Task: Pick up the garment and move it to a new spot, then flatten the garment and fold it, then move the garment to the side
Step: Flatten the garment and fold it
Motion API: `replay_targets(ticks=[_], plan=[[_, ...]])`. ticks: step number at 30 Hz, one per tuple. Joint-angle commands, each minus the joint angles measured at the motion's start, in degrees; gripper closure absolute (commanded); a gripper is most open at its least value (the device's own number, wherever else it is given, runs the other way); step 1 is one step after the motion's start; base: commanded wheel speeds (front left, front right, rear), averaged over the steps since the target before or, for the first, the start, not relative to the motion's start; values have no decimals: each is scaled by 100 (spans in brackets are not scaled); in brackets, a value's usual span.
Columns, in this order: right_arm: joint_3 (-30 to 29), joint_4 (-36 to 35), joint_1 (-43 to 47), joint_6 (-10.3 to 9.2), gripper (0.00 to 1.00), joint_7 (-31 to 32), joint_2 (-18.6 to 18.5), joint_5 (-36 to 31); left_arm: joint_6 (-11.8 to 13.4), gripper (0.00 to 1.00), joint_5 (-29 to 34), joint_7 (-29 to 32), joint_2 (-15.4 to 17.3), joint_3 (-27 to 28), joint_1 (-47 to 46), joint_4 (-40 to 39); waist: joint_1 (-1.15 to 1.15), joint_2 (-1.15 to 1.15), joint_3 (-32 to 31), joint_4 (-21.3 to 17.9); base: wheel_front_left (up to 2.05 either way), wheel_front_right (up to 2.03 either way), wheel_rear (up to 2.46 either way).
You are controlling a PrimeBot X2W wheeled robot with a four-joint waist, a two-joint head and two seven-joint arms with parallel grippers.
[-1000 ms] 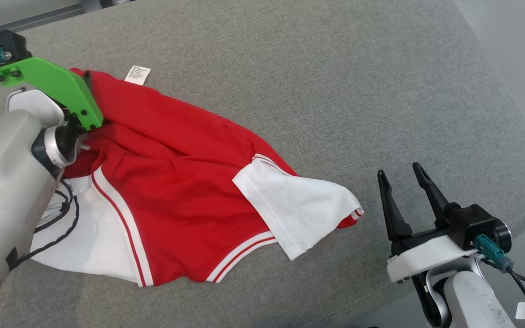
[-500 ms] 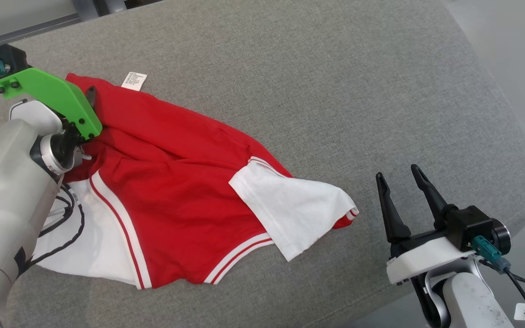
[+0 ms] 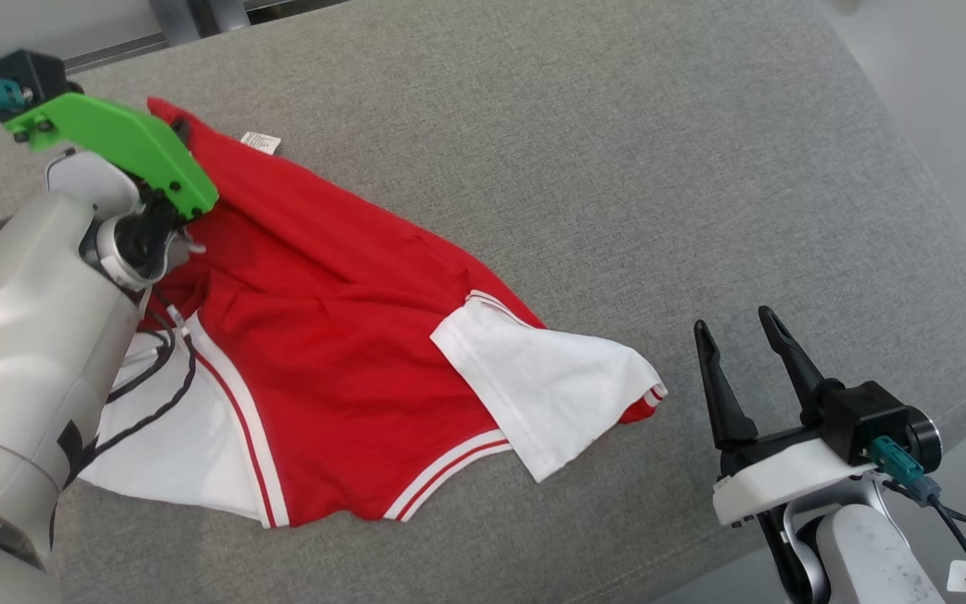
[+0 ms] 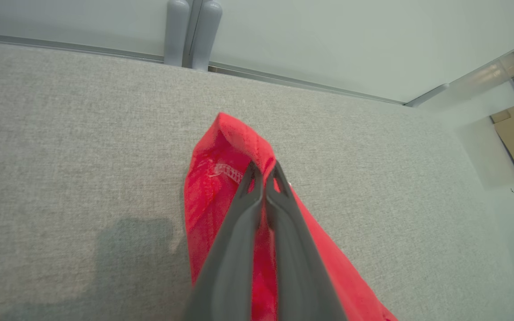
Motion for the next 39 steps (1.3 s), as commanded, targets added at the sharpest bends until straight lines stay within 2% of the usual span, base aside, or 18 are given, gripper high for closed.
replay_targets(ticks=[1, 12, 23, 26, 30, 34, 36, 39], plan=[[-5, 19, 52, -4, 0, -17, -3, -3, -67, 100, -52, -222, -106, 124, -269, -73, -1, 0, -9, 26, 0, 0, 0], [-69, 33, 154, -4, 0, -17, -3, 59, -278, 100, -63, -1137, -472, 488, -733, -552, -1, 0, -198, 108, 0, 0, 0], [-166, 33, 75, -4, 0, -17, -2, 77, 9, 100, 129, -1930, -580, 798, -1285, -1247, -1, 0, -340, 211, 0, 0, 0], [-176, 34, 110, -4, 0, -17, -2, 78, 35, 100, 201, -2089, -519, 946, -1308, -1488, -1, 0, -378, 240, 0, 0, 0], [-221, 51, 252, -4, 0, -17, -3, 116, 65, 100, 268, -2174, -240, 1082, -734, -2073, -1, 0, -467, 269, 0, 0, 0], [-279, 61, 387, -4, 0, -17, -3, 113, 332, 100, 423, -2226, 269, 1300, 238, -3234, -1, 0, -524, 379, 0, 0, 0], [-321, 59, 450, -4, 0, -17, -4, 100, 610, 100, 609, -2225, 550, 1637, 936, -4013, -1, 0, -543, 448, 0, 0, 0], [-356, 67, 475, -4, 0, -17, -4, 68, 1233, 100, 1059, -2220, 933, 2314, 2331, -5295, -1, 0, -577, 545, 0, 0, 0]])
